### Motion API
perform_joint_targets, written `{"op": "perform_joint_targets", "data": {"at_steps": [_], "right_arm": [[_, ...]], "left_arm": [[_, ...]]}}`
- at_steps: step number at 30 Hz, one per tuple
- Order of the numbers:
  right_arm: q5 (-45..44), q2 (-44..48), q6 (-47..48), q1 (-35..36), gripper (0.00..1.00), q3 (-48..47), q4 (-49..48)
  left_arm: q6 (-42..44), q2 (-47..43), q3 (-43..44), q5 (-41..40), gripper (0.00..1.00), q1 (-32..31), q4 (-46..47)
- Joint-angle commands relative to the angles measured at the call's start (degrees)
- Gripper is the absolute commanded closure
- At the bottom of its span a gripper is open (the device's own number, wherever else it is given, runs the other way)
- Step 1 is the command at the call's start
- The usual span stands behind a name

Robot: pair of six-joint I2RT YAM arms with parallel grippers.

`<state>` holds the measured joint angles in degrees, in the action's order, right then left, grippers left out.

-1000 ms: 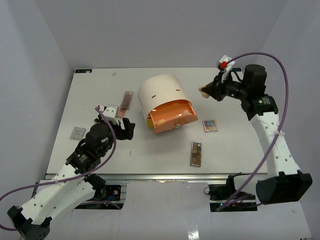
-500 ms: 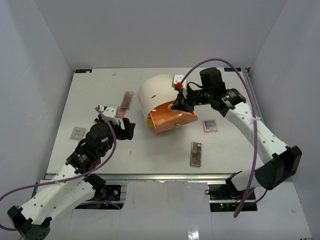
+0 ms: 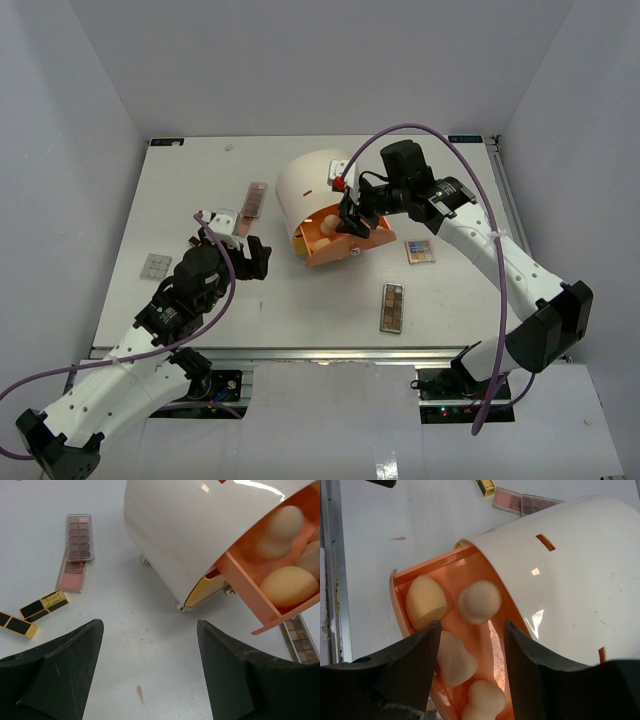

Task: Organize the makeup

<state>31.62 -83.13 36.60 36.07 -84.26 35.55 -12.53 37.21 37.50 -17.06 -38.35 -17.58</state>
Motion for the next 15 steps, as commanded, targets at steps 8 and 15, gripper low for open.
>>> {"op": "perform_joint_targets", "data": {"at_steps": [8,15], "right_arm": [[11.20,8.35,6.32,-2.51,0.53,-3.11,2.75],[20.45,21.02,27.21,-3.91,0.87,9.85,8.34]], "left_arm": [[0.87,0.13,0.05,2.63,0.11,0.20,4.31],[-0.13,5.56,10.30,8.44,0.11,0.29,6.15]]}}
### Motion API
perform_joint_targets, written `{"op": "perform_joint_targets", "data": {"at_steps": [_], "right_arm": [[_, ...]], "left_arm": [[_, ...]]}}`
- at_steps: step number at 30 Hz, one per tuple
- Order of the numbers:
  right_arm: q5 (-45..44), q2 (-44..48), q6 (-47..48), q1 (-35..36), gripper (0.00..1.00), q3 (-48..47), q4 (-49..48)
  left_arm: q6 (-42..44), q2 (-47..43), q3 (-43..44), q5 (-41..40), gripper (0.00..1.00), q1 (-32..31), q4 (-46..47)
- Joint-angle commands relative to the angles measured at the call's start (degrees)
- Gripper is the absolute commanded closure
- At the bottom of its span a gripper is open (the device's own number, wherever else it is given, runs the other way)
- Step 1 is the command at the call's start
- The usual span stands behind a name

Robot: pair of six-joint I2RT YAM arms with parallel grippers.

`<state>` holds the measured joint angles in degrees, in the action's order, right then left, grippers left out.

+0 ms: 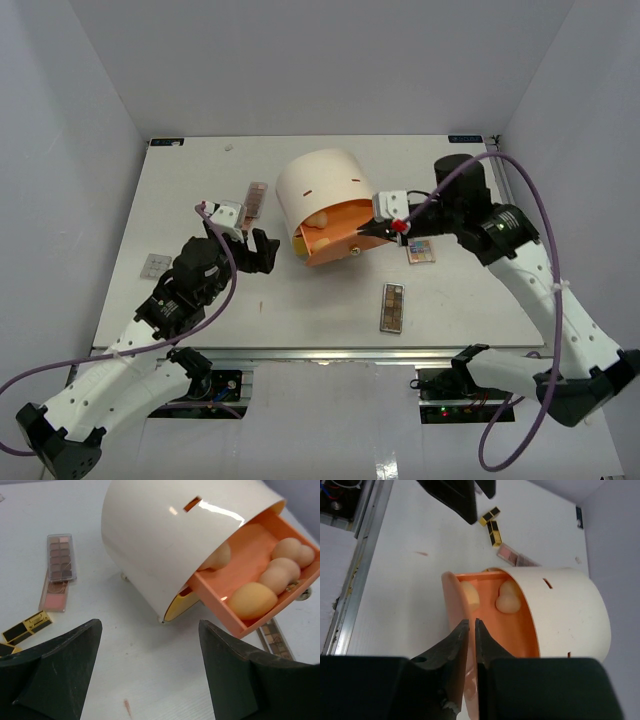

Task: Organize the makeup

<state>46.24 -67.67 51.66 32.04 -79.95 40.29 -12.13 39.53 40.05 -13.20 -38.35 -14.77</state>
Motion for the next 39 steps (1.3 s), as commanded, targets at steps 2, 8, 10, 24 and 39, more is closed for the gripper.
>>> {"op": "perform_joint_targets", "data": {"at_steps": [2,8,10,24,39], "right_arm": [[3.54,7.93,15.90,0.12,0.90,8.20,5.05],[0.16,9.28,22.28,0.18,0.92,13.31,11.88],[-0.87,9.43,22.65,0.12,0.92,15.44,11.73],[-4.28,5.06,23.40,0.37,0.92,21.35,6.72],[-9.43,-1.80,19.27,0.60,0.90,20.98,-2.09]], "left_arm": [[-0.88,6.78,12.34,6.81,0.11,0.29,3.34],[0.58,22.57,27.87,13.81,0.12,2.64,1.13],[0.55,27.79,32.14,17.76,0.12,4.81,0.79],[-5.00,53.04,49.66,42.39,0.12,22.67,2.22],[-3.41,62.33,50.59,55.55,0.19,22.97,2.44]]}}
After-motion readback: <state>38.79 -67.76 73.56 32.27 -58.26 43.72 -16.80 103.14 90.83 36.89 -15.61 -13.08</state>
